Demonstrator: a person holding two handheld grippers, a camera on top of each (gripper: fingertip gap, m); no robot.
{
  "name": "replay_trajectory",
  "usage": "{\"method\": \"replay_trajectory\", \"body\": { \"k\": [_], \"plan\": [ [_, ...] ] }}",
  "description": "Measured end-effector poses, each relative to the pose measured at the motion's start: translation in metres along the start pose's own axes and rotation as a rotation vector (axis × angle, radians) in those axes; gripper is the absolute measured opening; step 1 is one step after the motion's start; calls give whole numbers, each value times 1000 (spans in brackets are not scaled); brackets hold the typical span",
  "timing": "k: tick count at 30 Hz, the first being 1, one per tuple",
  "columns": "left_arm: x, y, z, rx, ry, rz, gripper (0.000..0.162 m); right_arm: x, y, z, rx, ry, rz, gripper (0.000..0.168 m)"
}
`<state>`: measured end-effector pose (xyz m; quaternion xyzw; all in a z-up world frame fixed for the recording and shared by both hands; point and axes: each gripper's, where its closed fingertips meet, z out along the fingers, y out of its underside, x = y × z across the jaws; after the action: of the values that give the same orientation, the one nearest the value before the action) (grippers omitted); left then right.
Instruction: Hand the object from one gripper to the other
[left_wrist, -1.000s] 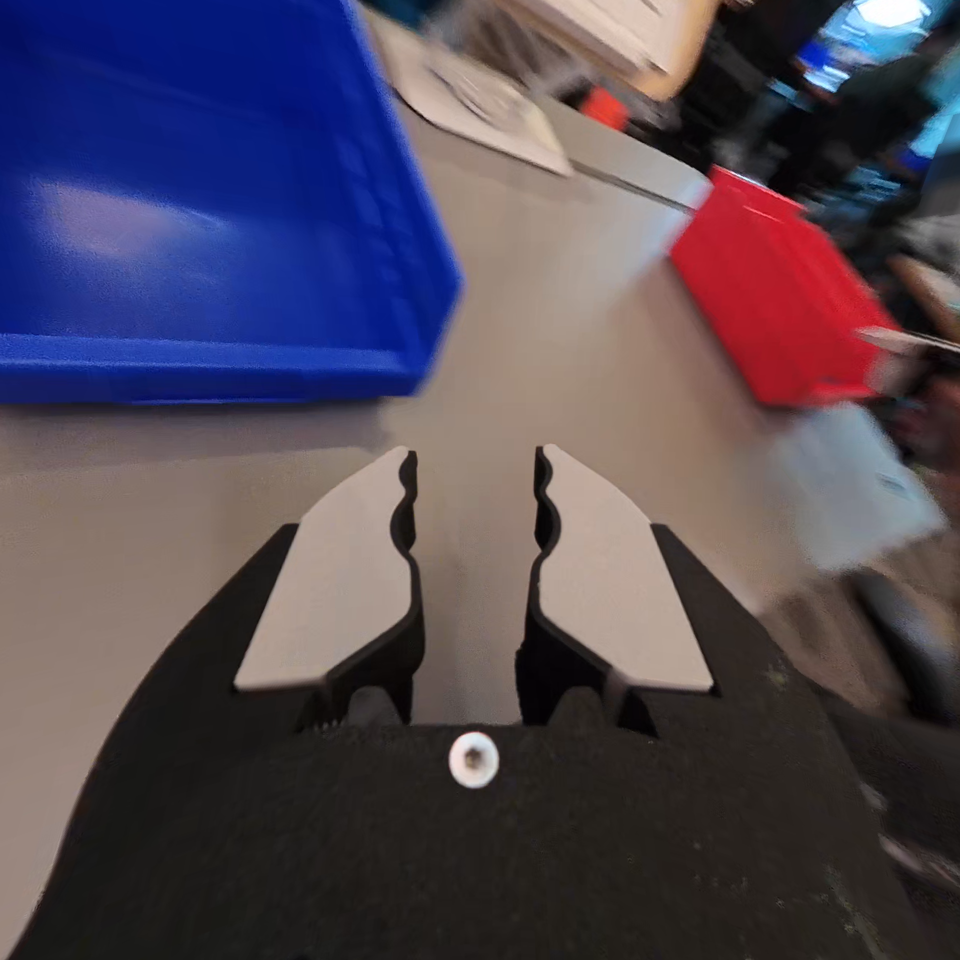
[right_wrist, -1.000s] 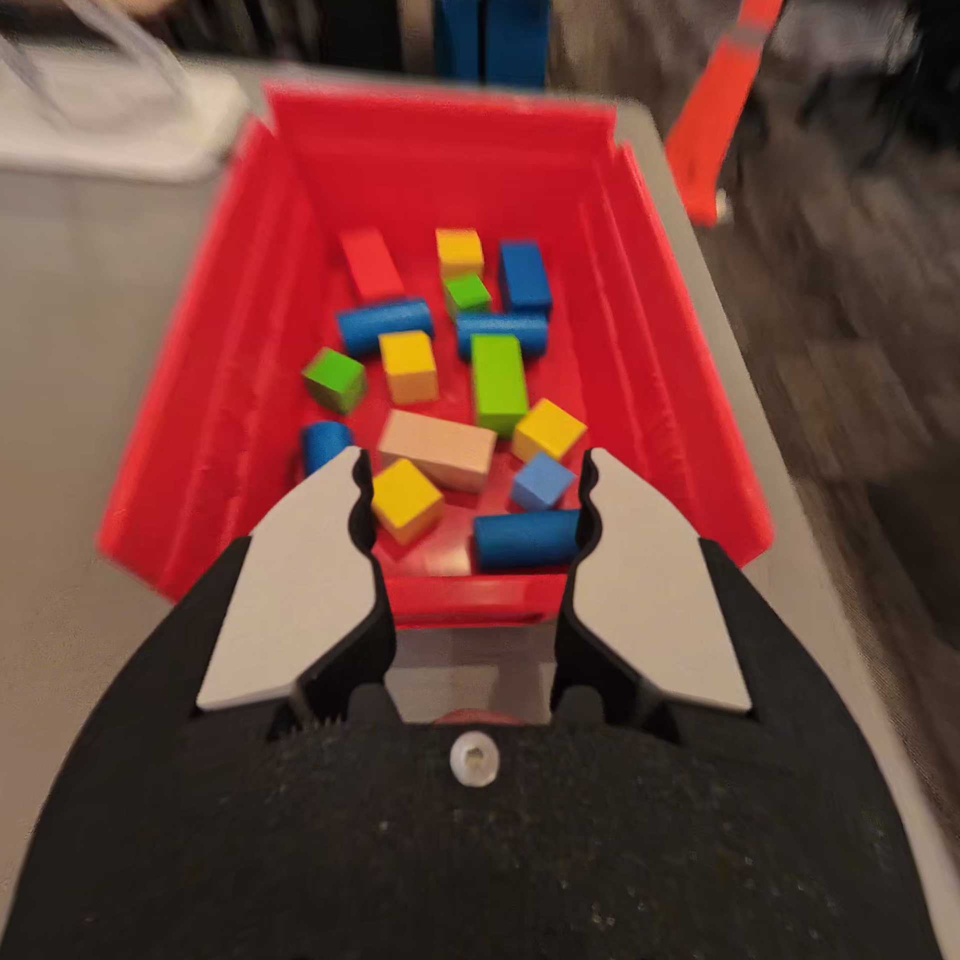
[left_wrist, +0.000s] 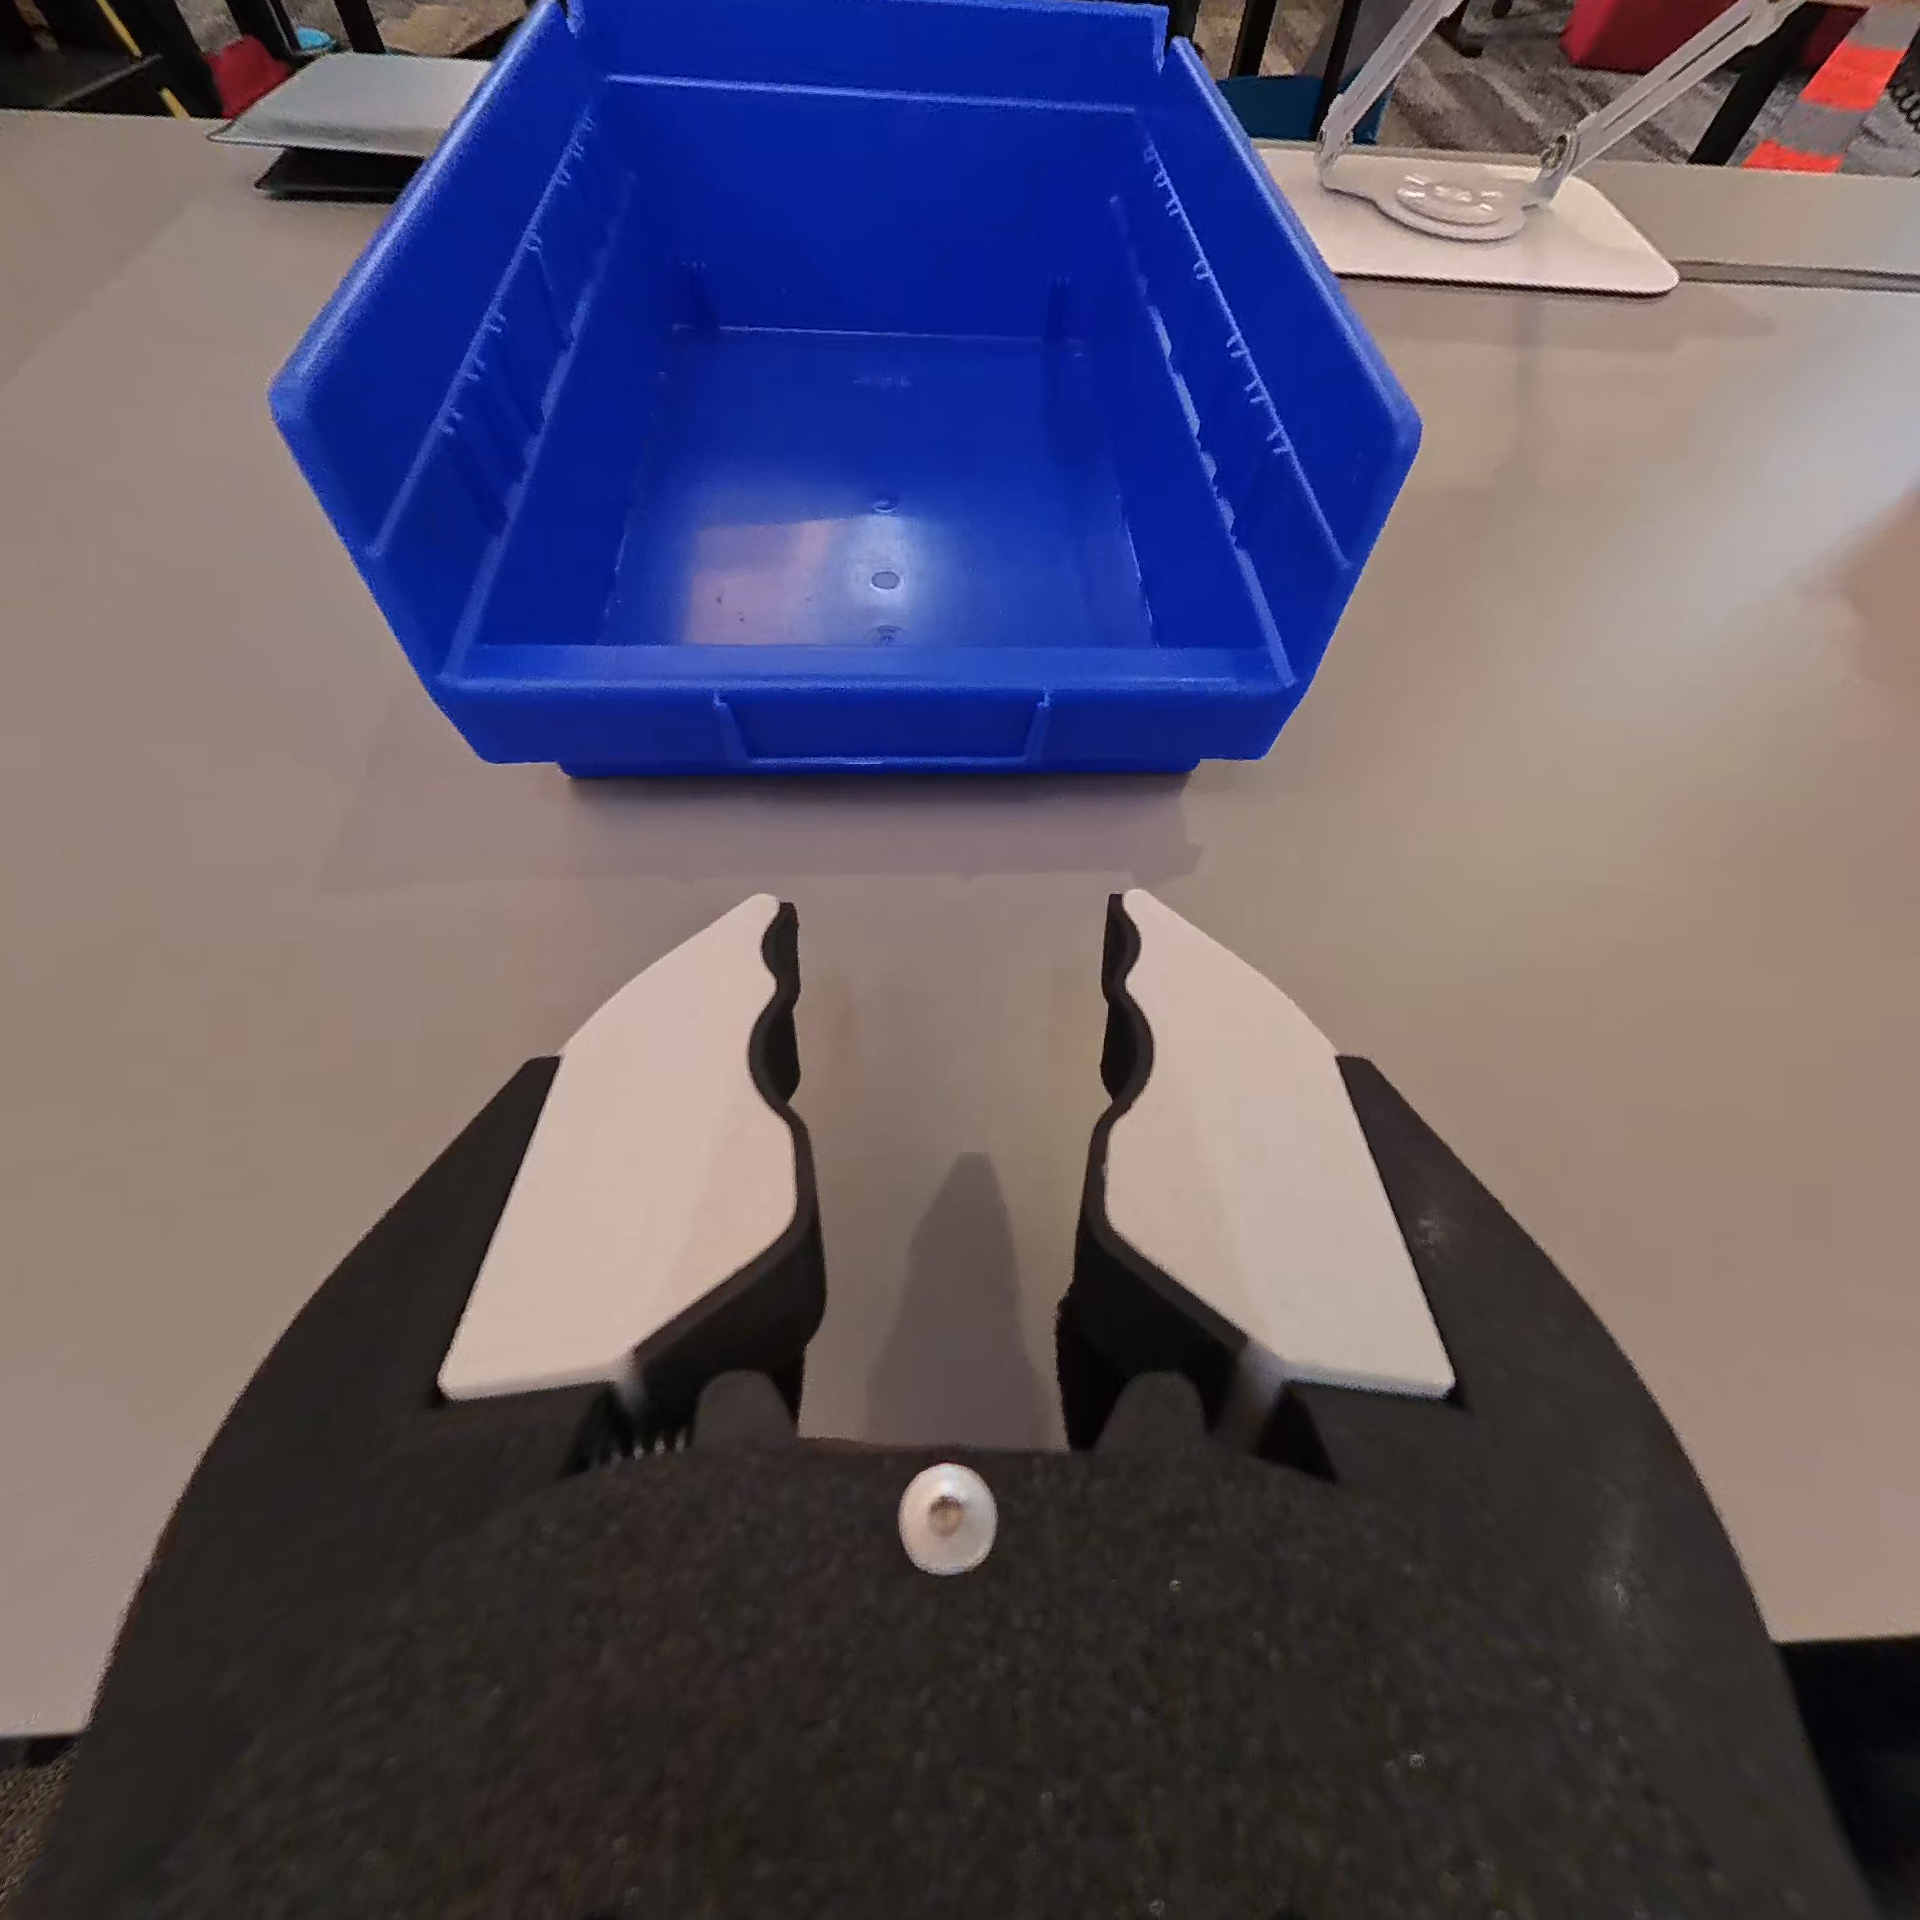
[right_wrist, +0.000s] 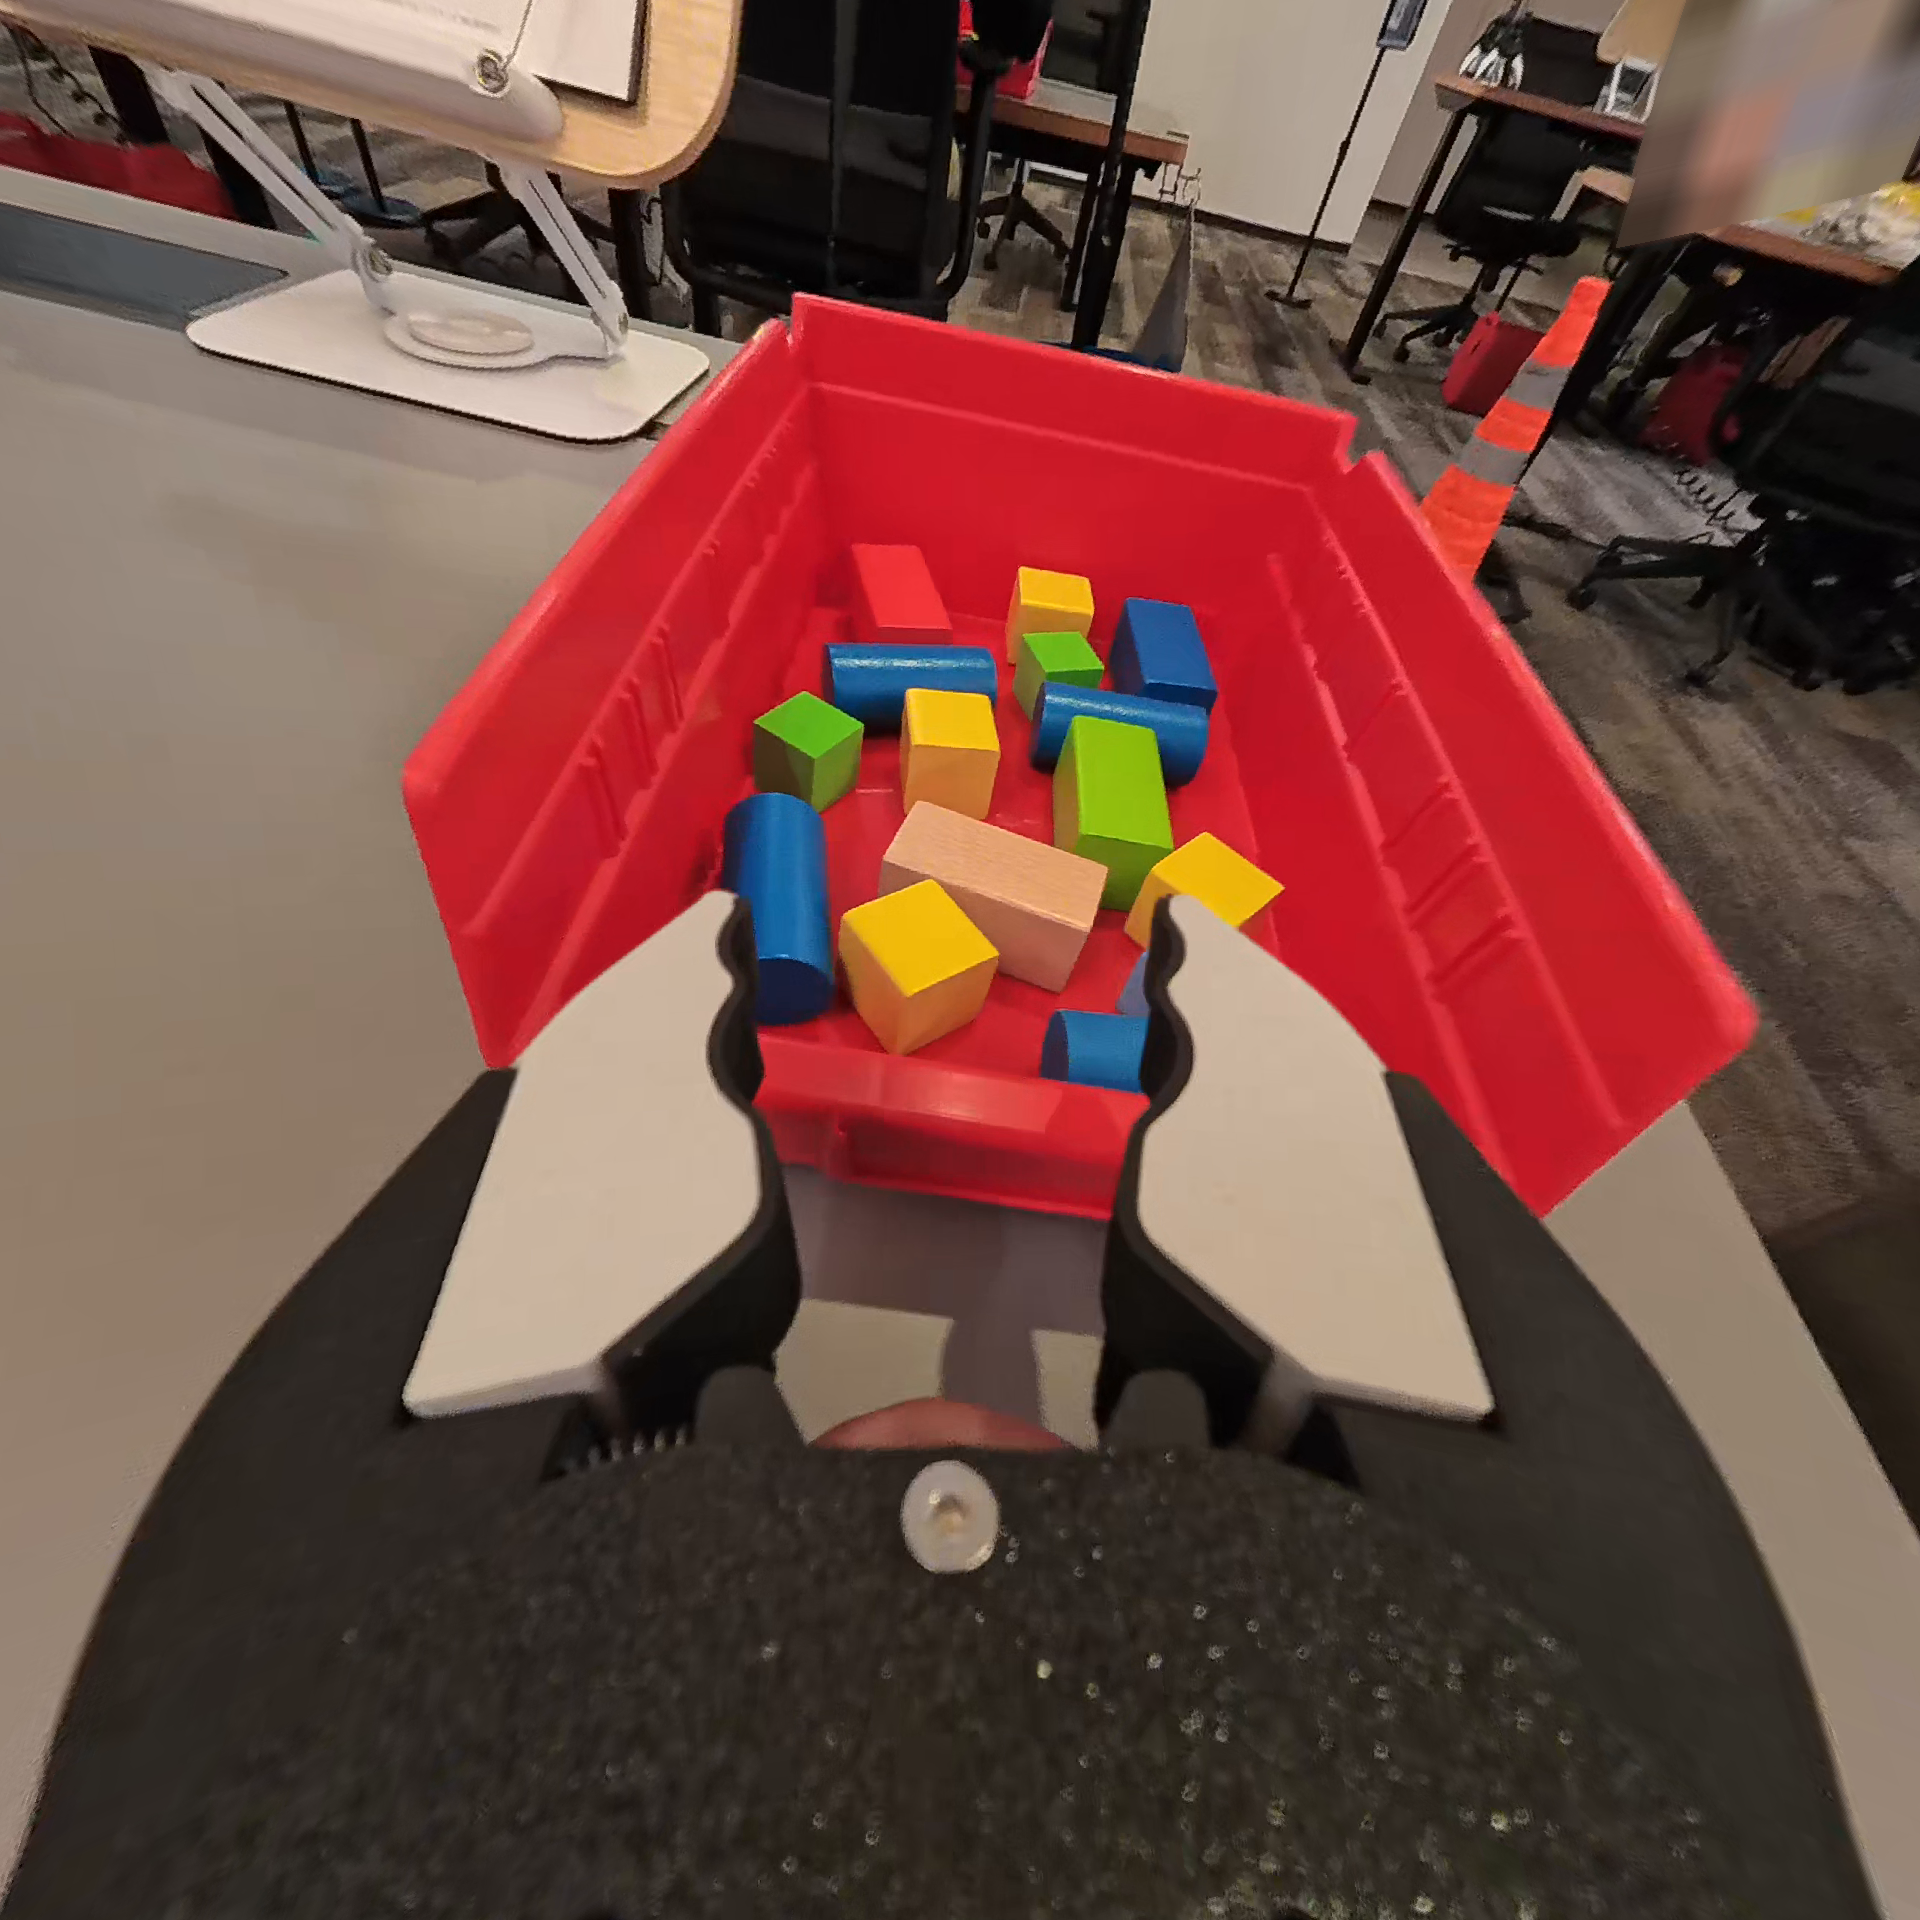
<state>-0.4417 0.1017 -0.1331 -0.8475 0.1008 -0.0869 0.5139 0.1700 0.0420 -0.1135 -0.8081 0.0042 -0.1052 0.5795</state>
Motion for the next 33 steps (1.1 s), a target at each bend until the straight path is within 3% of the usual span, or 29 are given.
{"method": "replay_trajectory", "body": {
  "k": [7,10,13,17,20,23,27,31,33],
  "plan": [
    [5,2,4,-12,-20,23,57,4,-1,4,15,-36,75,73],
    [28,-1,2,-1,-7,86,59,9,-3,3,37,-59,146,73],
    [97,-18,-5,70,95,185,62,23,-8,-4,75,-18,146,72],
    [256,-26,-5,67,415,236,62,43,-10,-10,94,50,102,72],
    [371,-26,12,6,597,236,67,58,0,-7,56,77,145,75],
    [461,-17,45,-55,656,271,68,79,10,-8,42,122,236,77],
    [522,-20,88,-97,597,254,77,98,15,-12,60,142,247,50],
    [550,-26,117,-120,569,187,67,115,0,-20,136,205,286,58],
    [555,-25,125,-136,550,196,47,123,0,-21,145,235,288,59]
  ]
}}
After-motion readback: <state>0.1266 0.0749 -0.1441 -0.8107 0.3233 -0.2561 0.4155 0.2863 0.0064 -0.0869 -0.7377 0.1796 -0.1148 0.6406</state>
